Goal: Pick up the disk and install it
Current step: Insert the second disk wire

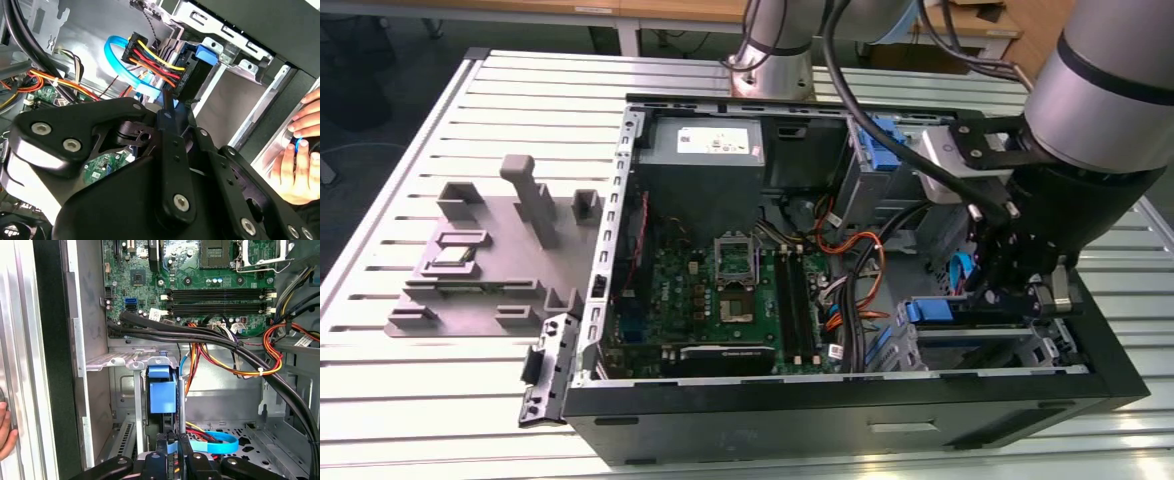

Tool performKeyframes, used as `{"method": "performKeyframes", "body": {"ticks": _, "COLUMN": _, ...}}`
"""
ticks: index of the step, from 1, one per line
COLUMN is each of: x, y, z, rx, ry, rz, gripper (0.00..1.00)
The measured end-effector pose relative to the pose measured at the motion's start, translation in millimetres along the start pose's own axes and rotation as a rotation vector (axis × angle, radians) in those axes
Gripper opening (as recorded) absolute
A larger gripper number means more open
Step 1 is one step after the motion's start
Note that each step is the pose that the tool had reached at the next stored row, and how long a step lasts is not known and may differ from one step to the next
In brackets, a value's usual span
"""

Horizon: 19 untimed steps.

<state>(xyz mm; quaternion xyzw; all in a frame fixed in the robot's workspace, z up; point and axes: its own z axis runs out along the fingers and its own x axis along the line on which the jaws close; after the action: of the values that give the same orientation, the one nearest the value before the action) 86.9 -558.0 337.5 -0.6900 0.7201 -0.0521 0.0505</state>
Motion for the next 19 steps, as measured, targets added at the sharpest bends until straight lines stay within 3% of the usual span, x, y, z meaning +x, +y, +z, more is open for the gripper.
{"method": "performKeyframes", "body": {"ticks": 5, "x": 0.0, "y": -0.9, "z": -2.7, "rx": -0.0152, "ry": -0.0015, "rz": 0.001, "gripper": 0.22}}
{"method": "performKeyframes", "body": {"ticks": 7, "x": 0.0, "y": -1.2, "z": -3.1, "rx": -0.0221, "ry": -0.0015, "rz": 0.002, "gripper": 0.1}}
{"method": "performKeyframes", "body": {"ticks": 14, "x": -0.2, "y": -4.7, "z": -3.0, "rx": -0.0496, "ry": -0.0005, "rz": 0.004, "gripper": 0.1}}
{"method": "performKeyframes", "body": {"ticks": 19, "x": -0.2, "y": -5.0, "z": -3.0, "rx": -0.0542, "ry": -0.0002, "rz": 0.004, "gripper": 0.1}}
